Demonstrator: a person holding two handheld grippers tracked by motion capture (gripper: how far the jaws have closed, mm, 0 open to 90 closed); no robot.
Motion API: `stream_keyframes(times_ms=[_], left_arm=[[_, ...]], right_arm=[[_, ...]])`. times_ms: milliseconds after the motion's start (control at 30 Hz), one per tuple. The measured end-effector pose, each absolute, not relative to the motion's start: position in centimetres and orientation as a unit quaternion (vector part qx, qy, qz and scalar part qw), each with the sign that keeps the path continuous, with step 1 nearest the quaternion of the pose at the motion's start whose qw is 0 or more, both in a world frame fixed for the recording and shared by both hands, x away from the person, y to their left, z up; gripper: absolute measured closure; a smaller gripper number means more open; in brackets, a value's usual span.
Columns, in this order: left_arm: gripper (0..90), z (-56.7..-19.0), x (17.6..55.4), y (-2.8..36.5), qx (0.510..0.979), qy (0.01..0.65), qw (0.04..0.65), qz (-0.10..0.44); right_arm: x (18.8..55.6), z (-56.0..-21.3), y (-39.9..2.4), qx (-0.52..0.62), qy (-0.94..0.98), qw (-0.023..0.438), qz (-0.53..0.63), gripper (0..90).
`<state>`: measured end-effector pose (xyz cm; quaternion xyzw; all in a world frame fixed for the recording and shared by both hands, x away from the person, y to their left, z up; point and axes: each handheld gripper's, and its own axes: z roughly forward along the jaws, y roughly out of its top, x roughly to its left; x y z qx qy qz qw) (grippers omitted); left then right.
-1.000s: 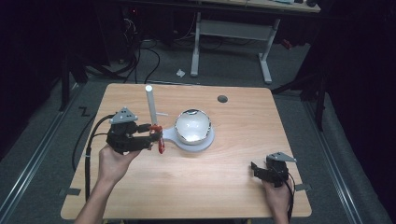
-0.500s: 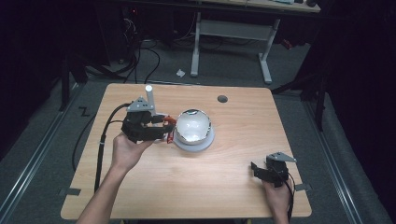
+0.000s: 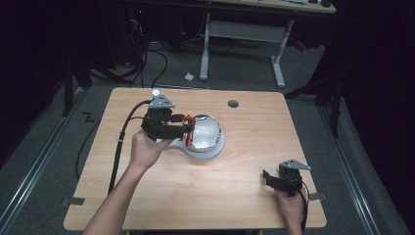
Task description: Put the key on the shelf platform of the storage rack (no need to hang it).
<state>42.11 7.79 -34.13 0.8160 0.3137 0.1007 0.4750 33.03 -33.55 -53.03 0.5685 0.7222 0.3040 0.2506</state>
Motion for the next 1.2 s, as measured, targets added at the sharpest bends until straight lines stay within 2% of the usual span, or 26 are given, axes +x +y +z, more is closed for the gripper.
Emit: stream_keyframes(times_ms=[1200], left_arm=[[48.9, -39.5, 45.5, 3.2, 0.837, 0.322, 0.427, 0.113]], right_arm=[[33.0, -53.0, -33.5, 0.569, 0.722, 0.251, 0.304, 29.4]])
